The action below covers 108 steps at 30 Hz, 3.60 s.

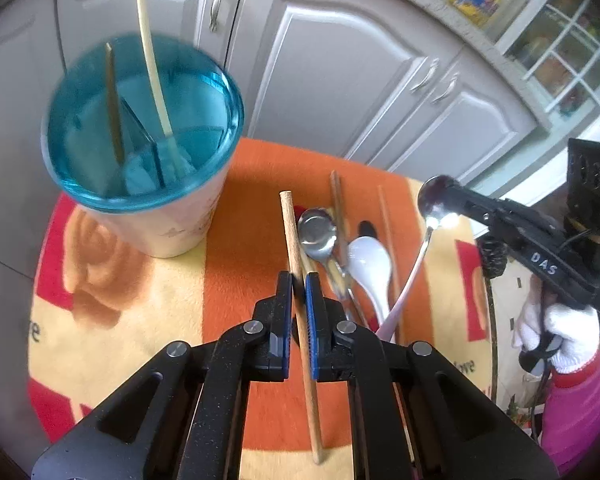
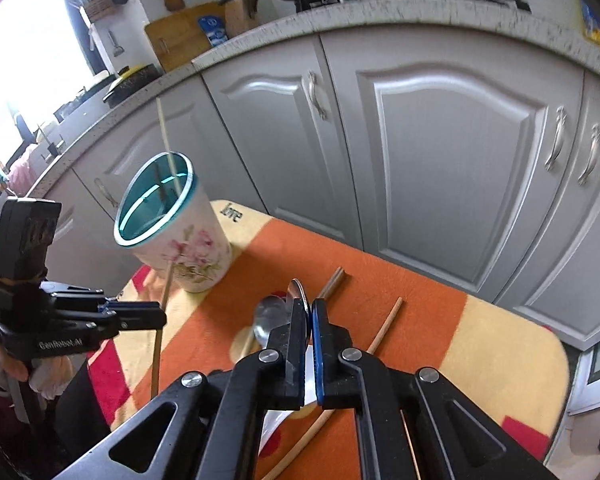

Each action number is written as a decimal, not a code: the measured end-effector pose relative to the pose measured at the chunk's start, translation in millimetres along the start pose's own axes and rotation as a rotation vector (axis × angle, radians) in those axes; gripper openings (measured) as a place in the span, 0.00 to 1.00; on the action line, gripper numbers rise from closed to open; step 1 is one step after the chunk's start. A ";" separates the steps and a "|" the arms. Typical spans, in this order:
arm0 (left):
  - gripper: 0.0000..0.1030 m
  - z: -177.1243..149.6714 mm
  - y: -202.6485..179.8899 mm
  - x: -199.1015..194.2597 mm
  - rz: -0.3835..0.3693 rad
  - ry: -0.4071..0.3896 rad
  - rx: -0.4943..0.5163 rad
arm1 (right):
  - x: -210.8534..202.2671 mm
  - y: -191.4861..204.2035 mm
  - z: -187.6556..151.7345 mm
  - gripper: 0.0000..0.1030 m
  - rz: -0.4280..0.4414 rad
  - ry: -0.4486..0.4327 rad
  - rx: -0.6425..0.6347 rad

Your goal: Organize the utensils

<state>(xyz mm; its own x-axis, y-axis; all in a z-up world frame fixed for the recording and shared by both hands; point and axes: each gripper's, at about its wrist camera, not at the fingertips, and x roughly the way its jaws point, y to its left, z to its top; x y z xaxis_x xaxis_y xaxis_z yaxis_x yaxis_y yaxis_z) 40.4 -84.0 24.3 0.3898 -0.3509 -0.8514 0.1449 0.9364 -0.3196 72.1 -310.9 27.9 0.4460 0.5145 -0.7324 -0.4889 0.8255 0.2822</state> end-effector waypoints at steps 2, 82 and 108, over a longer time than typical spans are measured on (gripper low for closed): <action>0.05 -7.2 2.8 -19.7 -0.013 -0.022 0.003 | -9.2 4.8 0.1 0.03 -0.010 -0.009 -0.006; 0.08 83.4 94.4 -105.6 0.133 -0.239 -0.067 | 94.1 135.3 125.1 0.29 0.016 -0.001 -0.202; 0.42 55.5 68.3 -164.0 0.230 -0.382 -0.016 | 39.0 146.9 85.3 0.35 0.000 -0.022 -0.162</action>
<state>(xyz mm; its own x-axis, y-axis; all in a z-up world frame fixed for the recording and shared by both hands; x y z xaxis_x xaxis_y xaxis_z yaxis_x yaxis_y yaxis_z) 36.9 37.6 165.2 0.7190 -0.1048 -0.6871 0.0021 0.9889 -0.1486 81.6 -149.8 93.6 0.4613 0.5209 -0.7183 -0.6027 0.7781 0.1772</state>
